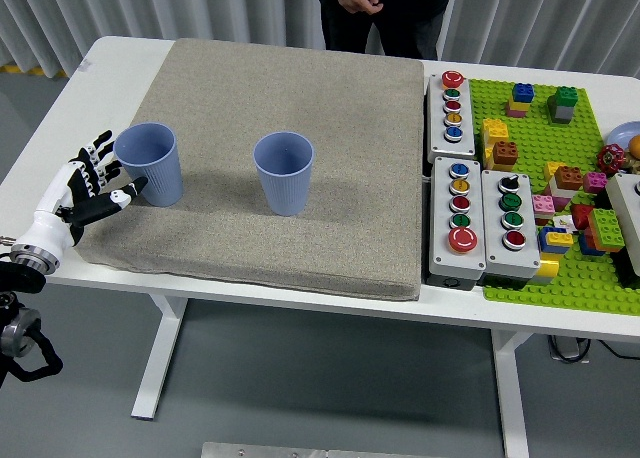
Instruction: Pick cup pour cup place
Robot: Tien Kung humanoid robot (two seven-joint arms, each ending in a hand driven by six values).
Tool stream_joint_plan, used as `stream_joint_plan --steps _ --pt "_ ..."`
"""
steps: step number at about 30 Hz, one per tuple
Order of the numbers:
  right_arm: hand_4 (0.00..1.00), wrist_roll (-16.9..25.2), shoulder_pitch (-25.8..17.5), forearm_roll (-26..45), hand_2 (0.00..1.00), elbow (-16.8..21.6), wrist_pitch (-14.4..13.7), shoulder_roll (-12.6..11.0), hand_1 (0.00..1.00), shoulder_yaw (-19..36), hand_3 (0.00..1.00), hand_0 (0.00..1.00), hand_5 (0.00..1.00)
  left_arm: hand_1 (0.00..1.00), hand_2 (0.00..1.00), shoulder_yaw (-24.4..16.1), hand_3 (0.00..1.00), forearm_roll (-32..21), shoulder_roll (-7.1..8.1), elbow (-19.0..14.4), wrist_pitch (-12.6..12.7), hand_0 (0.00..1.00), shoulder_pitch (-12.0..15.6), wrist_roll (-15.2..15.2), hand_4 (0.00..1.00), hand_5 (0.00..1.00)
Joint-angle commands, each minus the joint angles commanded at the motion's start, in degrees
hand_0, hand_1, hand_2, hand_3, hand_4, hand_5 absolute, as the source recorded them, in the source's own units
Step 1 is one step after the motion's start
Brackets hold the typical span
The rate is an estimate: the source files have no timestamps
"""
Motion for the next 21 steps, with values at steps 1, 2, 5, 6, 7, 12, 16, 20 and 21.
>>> stream_joint_plan --steps 1,2,5,6,7,12,16,20,21 --pt "0.317 0.0 0.0 -0.01 0.737 0.0 -0.02 0.02 0.687 0.02 0.699 0.721 0.304 0.913 0.998 0.14 0.998 0.13 -0.08 0.18 0.02 0.928 -0.1 0.05 0.821 0.061" --pt "0.317 0.0 -0.02 0.02 0.737 0.0 -0.03 0.03 0.687 0.0 0.699 0.721 0.304 0.913 0.998 0.29 0.998 0.18 -0.13 0.31 0.05 0.928 -0.21 0.07 0.821 0.061" --pt "0.316 -0.02 -0.03 -0.05 0.736 0.0 -0.04 0.05 0.687 0.05 0.699 0.721 0.304 0.914 0.998 0.44 0.998 0.49 -0.21 0.6 0.1 0.929 -0.55 0.14 0.831 0.055" --pt "0.316 -0.06 -0.03 -0.18 0.736 0.0 -0.01 0.04 0.687 0.11 0.699 0.721 0.304 0.914 0.998 0.52 0.998 0.54 -0.23 0.69 0.11 0.929 -0.71 0.17 0.831 0.055" --pt "0.316 -0.07 -0.03 -0.2 0.736 0.0 -0.01 0.04 0.687 0.12 0.699 0.721 0.304 0.914 0.998 0.54 0.998 0.56 -0.24 0.72 0.12 0.929 -0.76 0.18 0.831 0.055" --pt "0.316 -0.06 0.12 -0.19 0.737 0.0 -0.03 0.05 0.687 0.15 0.699 0.721 0.304 0.916 0.998 0.95 0.998 1.01 -0.42 0.86 0.14 0.932 -1.27 0.38 0.838 0.06" --pt "0.316 -0.05 0.14 -0.04 0.736 0.0 -0.04 0.04 0.687 0.03 0.699 0.721 0.305 0.917 0.998 1.21 0.998 1.1 -0.53 1.1 0.19 0.933 -1.52 0.45 0.839 0.059" --pt "0.316 -0.05 0.1 -0.03 0.736 0.0 -0.03 0.04 0.687 0.02 0.699 0.721 0.305 0.917 0.998 1.6 0.998 1.19 -0.56 1.12 0.18 0.933 -1.69 0.54 0.839 0.059" --pt "0.316 -0.06 0.08 -0.07 0.736 0.0 -0.01 0.04 0.687 0.03 0.699 0.721 0.305 0.917 0.998 1.64 0.998 1.27 -0.58 1.12 0.19 0.933 -1.72 0.57 0.839 0.059"
